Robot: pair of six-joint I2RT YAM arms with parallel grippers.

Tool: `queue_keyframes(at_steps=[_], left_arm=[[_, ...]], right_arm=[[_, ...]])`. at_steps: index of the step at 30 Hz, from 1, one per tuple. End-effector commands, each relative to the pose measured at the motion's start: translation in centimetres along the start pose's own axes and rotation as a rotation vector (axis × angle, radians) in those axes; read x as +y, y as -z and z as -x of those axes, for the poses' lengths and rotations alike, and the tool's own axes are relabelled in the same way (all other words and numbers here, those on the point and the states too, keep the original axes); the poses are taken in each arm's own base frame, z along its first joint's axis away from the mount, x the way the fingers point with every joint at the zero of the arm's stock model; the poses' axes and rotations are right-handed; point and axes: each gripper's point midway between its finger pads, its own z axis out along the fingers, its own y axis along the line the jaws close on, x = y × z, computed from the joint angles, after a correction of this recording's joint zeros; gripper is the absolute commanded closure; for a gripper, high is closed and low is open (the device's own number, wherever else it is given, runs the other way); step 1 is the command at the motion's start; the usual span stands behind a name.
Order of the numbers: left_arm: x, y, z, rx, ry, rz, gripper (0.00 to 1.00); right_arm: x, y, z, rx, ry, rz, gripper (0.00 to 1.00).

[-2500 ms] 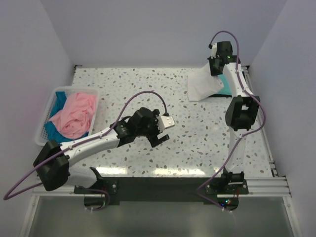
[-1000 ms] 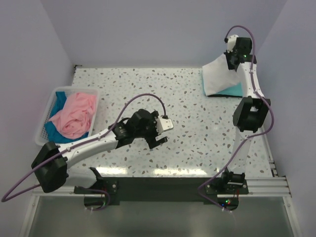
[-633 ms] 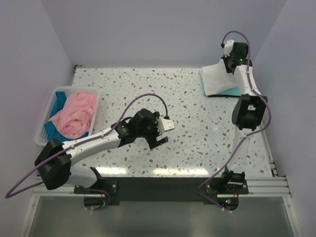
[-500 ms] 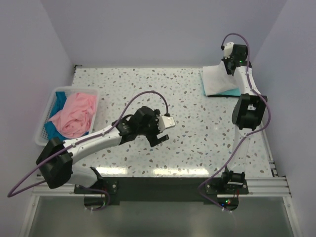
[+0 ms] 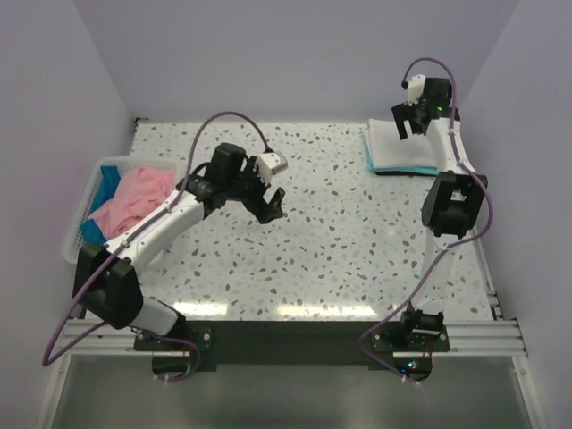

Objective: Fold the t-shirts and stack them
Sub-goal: Reset both grippers

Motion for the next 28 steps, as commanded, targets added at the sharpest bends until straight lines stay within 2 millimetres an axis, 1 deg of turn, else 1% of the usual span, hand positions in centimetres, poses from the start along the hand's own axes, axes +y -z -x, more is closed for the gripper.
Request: queue_keyframes(at_steps=[1, 2, 3, 4, 5, 6, 7, 8, 9, 10, 11, 12, 13, 14, 15, 16, 17, 18, 19, 20, 21, 22, 23, 24, 26, 27, 28], left_arm=[[0.9, 3.0, 1.2, -0.049, 0.209, -0.097, 0.0], [1.7, 3.5, 1.1, -0.052, 0.248, -0.096, 0.0], [3.5, 4.4, 1.4, -0.07, 0.296, -0.074, 0.0], [4.4, 5.0, 1.4, -0.071, 0.315, -0.056, 0.0], [5.1, 5.5, 1.2, -0.062, 0.337, -0.035, 0.0], [7.0, 6.7, 1.6, -0.083, 0.349, 0.03, 0.0], [8.0, 7.4, 1.7, -0.094, 0.352, 0.064, 0.0], [8.7, 8.2, 1.7, -0.099, 0.355, 0.097, 0.0], [10.4, 9.6, 1.8, -0.107, 0.356, 0.179, 0.0], [11.4, 10.7, 1.6, -0.093, 0.354, 0.234, 0.0], [11.4, 10.9, 1.0, -0.075, 0.359, 0.236, 0.0], [11.8, 11.5, 0.8, -0.059, 0.355, 0.267, 0.0], [11.5, 11.9, -0.1, -0.027, 0.367, 0.275, 0.0], [11.5, 12.2, -0.6, -0.015, 0.353, 0.285, 0.0], [11.1, 12.6, -1.7, -0.001, 0.357, 0.297, 0.0], [10.8, 12.9, -2.2, 0.003, 0.35, 0.305, 0.0], [10.2, 13.8, -2.2, -0.015, 0.327, 0.325, 0.0], [9.6, 13.5, -3.8, 0.007, 0.341, 0.329, 0.0], [9.2, 13.6, -4.2, 0.008, 0.333, 0.329, 0.0], [8.4, 13.9, -5.1, 0.012, 0.318, 0.331, 0.0], [8.2, 14.1, -5.6, 0.015, 0.317, 0.338, 0.0], [7.9, 14.1, -6.0, 0.019, 0.317, 0.342, 0.0], [7.4, 14.6, -6.1, 0.009, 0.301, 0.35, 0.0], [7.1, 14.4, -7.0, 0.026, 0.31, 0.346, 0.0], [6.5, 14.6, -7.6, 0.029, 0.319, 0.351, 0.0], [6.2, 14.4, -8.4, 0.045, 0.335, 0.344, 0.0], [6.0, 14.4, -8.6, 0.044, 0.341, 0.346, 0.0]], right_arm=[[-1.3, 10.1, 7.2, -0.177, -0.064, 0.027, 0.01], [-0.7, 11.3, 7.6, -0.191, -0.094, 0.057, 0.01], [0.0, 13.2, 8.4, -0.222, -0.106, 0.099, 0.01], [0.7, 14.3, 8.6, -0.226, -0.121, 0.128, 0.02], [1.6, 15.4, 8.2, -0.202, -0.162, 0.165, 0.01], [2.6, 16.3, 8.1, -0.2, -0.179, 0.21, 0.01], [3.4, 18.6, 8.3, -0.204, -0.189, 0.24, 0.01], [4.3, 19.6, 8.2, -0.199, -0.219, 0.273, 0.01], [5.8, 20.5, 7.6, -0.185, -0.227, 0.323, 0.01], [6.3, 22.6, 7.5, -0.19, -0.258, 0.349, 0.01], [6.9, 23.7, 7.2, -0.189, -0.268, 0.373, 0.01], [8.2, 23.7, 5.5, -0.142, -0.278, 0.409, 0.01], [9.1, 24.4, 4.8, -0.128, -0.283, 0.438, 0.01], [10.1, 26.7, 4.6, -0.144, -0.28, 0.458, 0.01], [11.7, 26.3, 2.3, -0.082, -0.279, 0.49, 0.01], [12.7, 27.0, 1.4, -0.07, -0.268, 0.511, 0.01], [13.0, 28.6, 0.8, -0.089, -0.261, 0.513, 0.01], [14.2, 28.2, -1.8, -0.032, -0.26, 0.528, 0.01], [14.6, 28.5, -2.8, -0.022, -0.253, 0.536, 0.01], [14.6, 29.6, -3.6, -0.036, -0.245, 0.533, 0.01], [15.6, 29.2, -6.0, 0.021, -0.239, 0.545, 0.01], [15.8, 29.4, -7.3, 0.043, -0.221, 0.549, 0.01], [16.0, 29.6, -8.3, 0.055, -0.206, 0.544, 0.01], [16.3, 29.9, -10.0, 0.077, -0.193, 0.54, 0.01], [16.3, 30.1, -11.7, 0.095, -0.163, 0.526, 0.01], [16.4, 30.3, -13.1, 0.109, -0.147, 0.51, 0.01], [16.4, 30.3, -13.8, 0.111, -0.127, 0.503, 0.01]])
